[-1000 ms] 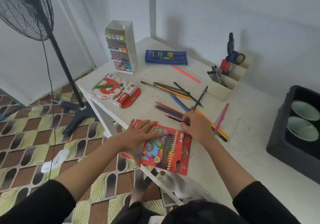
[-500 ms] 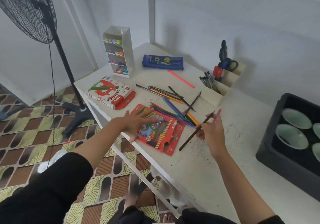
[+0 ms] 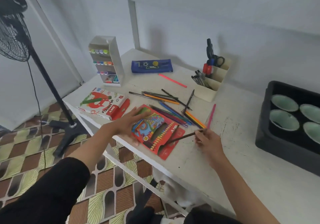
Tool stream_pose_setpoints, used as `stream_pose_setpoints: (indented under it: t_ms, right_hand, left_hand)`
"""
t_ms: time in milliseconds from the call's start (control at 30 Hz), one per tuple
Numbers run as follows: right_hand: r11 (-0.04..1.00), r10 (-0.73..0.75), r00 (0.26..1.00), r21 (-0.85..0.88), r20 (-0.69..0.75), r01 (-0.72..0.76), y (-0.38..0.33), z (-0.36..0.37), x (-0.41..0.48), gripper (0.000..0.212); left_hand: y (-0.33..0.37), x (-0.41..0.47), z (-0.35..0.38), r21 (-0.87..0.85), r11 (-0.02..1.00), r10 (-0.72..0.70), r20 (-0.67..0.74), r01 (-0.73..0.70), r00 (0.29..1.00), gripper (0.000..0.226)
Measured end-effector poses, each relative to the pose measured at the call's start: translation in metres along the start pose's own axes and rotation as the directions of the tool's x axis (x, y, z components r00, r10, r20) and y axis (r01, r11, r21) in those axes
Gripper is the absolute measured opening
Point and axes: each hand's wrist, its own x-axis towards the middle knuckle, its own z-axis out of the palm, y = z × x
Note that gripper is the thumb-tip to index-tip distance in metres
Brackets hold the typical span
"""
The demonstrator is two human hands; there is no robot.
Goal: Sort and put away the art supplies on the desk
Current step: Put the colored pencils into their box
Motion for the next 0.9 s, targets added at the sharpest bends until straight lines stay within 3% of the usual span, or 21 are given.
stream_pose_setpoints:
  t_ms: [233, 467, 600, 733, 900]
  right_hand:
    - [0.972, -0.071, 0.994, -0.217, 0.081, 0.087, -0.001, -0.013, -0.019, 0.007]
    - [0.923, -0.083, 0.996, -0.377, 0.011, 0.081, 0.010, -0.020, -0.045, 0.012]
    - [0.947, -0.149, 0.986, -0.298, -0.079, 0.119, 0.020, -0.017, -0.059, 0.015]
    - [0.965, -0.161, 0.971, -0.234, -0.174, 0.118, 0.030, -0.015, -0.072, 0.016]
    - [0.937, -0.163, 0.973, -0.335, -0.162, 0.101, 0.031, -0.006, -0.076, 0.016]
  left_hand:
    - [-0.015, -0.014, 0.015, -0.125, 0.990, 0.040, -0.194, -0.065, 0.980, 0.124]
    - [-0.020, -0.013, 0.023, -0.050, 0.997, 0.047, -0.247, -0.061, 0.968, 0.136]
    - [-0.017, -0.014, 0.022, -0.049, 0.996, 0.059, -0.240, -0.072, 0.969, 0.142]
    - [-0.022, -0.017, 0.027, -0.107, 0.988, 0.080, -0.281, -0.114, 0.956, 0.126]
    - [-0.022, -0.021, 0.026, -0.222, 0.958, 0.088, -0.365, -0.179, 0.927, 0.122]
